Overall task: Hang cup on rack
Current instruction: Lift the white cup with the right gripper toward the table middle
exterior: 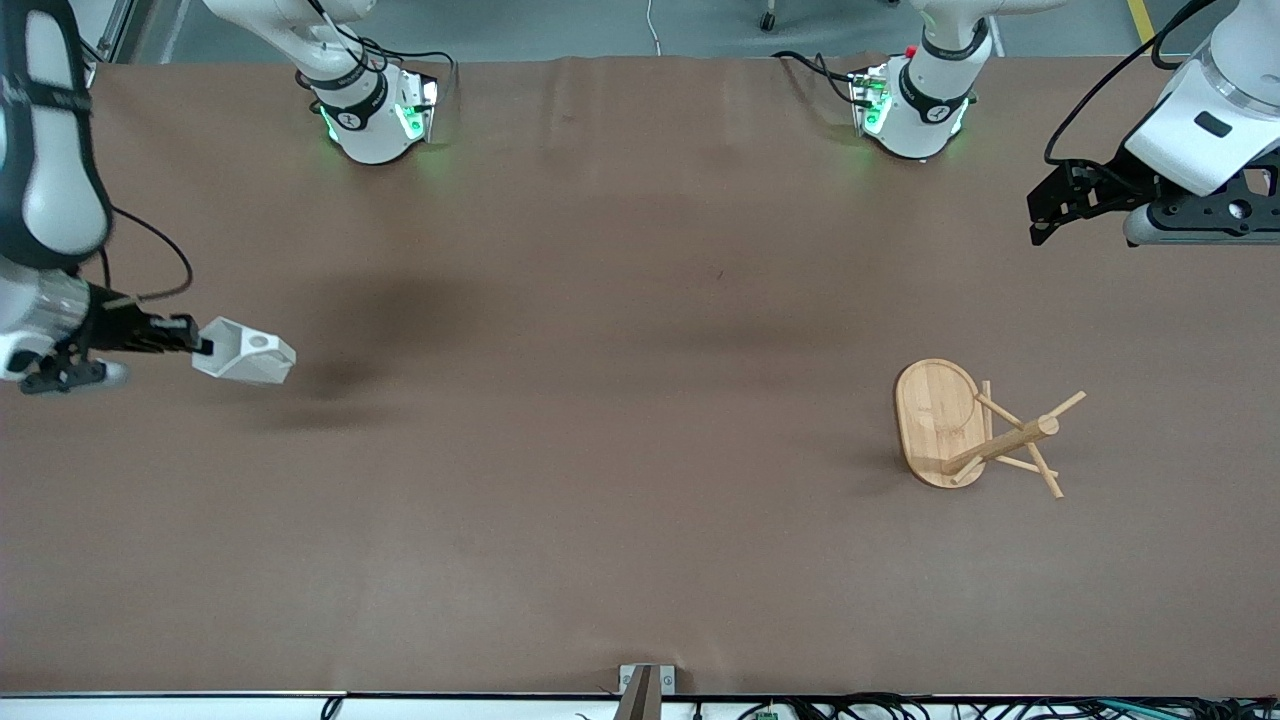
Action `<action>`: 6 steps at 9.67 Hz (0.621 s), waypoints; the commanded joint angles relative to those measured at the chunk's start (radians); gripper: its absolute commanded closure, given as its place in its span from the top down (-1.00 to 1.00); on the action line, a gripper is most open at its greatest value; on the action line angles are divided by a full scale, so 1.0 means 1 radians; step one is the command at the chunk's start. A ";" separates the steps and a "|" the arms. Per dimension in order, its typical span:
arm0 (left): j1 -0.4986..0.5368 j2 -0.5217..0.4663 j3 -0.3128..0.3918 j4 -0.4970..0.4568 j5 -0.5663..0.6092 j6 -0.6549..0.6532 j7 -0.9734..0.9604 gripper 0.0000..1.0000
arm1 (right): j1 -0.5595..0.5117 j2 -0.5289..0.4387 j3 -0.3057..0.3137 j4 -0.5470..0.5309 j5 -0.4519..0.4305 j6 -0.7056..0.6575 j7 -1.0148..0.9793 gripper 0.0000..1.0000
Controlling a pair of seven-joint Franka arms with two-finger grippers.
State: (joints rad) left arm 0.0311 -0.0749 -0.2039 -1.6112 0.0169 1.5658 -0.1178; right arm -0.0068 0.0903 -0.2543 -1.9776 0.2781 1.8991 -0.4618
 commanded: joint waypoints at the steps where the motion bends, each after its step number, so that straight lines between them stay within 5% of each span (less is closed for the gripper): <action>1: 0.003 0.017 -0.005 -0.009 -0.002 -0.009 0.003 1.00 | 0.008 -0.029 0.050 -0.030 0.169 -0.026 -0.024 -0.99; 6: -0.075 0.070 -0.060 0.034 -0.009 0.019 0.030 1.00 | 0.025 -0.020 0.257 0.008 0.655 -0.048 -0.012 -0.99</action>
State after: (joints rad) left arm -0.0123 -0.0639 -0.2369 -1.6070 0.0154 1.5761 -0.1005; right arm 0.0208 0.0766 -0.0359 -1.9810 0.8305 1.8568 -0.4747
